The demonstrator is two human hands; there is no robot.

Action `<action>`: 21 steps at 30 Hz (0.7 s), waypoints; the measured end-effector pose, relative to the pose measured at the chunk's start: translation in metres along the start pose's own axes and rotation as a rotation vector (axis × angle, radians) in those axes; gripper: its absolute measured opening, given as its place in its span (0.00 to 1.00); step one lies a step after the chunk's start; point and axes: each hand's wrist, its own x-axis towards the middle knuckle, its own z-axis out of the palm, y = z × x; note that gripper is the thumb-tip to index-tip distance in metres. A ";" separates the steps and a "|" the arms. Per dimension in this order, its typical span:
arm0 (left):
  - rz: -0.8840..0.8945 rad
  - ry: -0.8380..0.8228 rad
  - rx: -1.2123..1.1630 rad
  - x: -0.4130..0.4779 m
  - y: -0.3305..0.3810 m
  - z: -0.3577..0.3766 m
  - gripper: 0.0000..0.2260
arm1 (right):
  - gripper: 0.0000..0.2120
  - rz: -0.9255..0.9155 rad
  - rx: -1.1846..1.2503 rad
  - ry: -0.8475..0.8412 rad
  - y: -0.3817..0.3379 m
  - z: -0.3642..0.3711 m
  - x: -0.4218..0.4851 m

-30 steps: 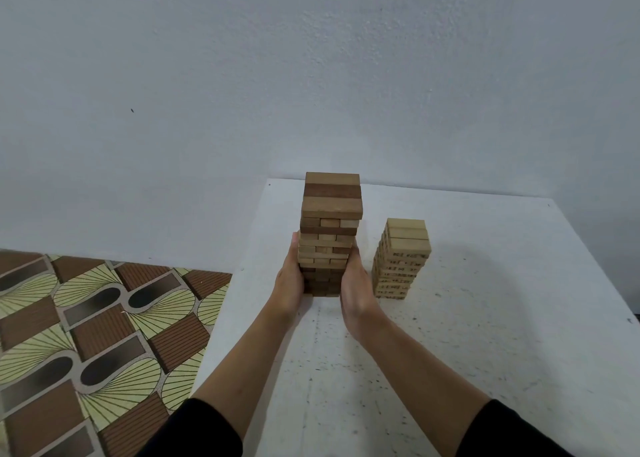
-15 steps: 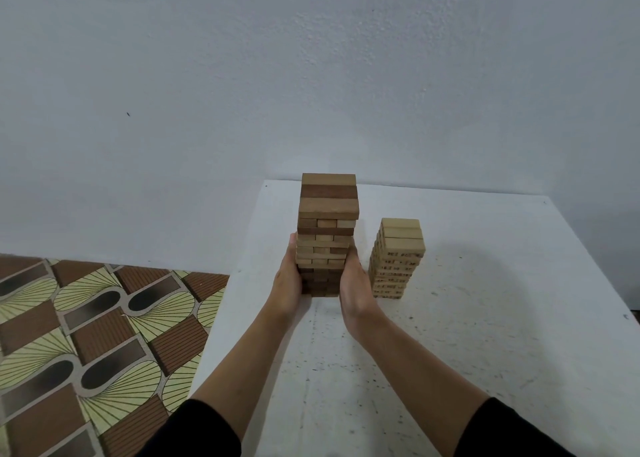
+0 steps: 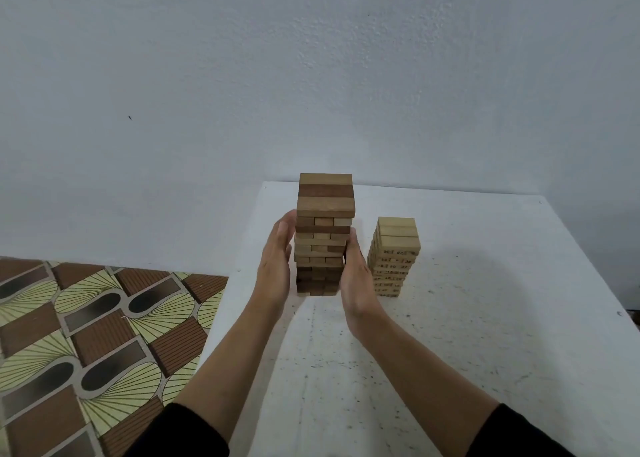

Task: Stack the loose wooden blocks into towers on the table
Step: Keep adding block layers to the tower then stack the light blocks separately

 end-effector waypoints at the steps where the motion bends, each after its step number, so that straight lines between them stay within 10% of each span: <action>1: 0.010 0.016 -0.020 0.000 0.005 -0.001 0.31 | 0.27 0.002 0.003 0.002 -0.002 0.000 -0.001; 21: 0.130 -0.042 -0.126 0.001 0.053 0.002 0.21 | 0.26 -0.194 0.051 0.013 -0.051 0.001 -0.007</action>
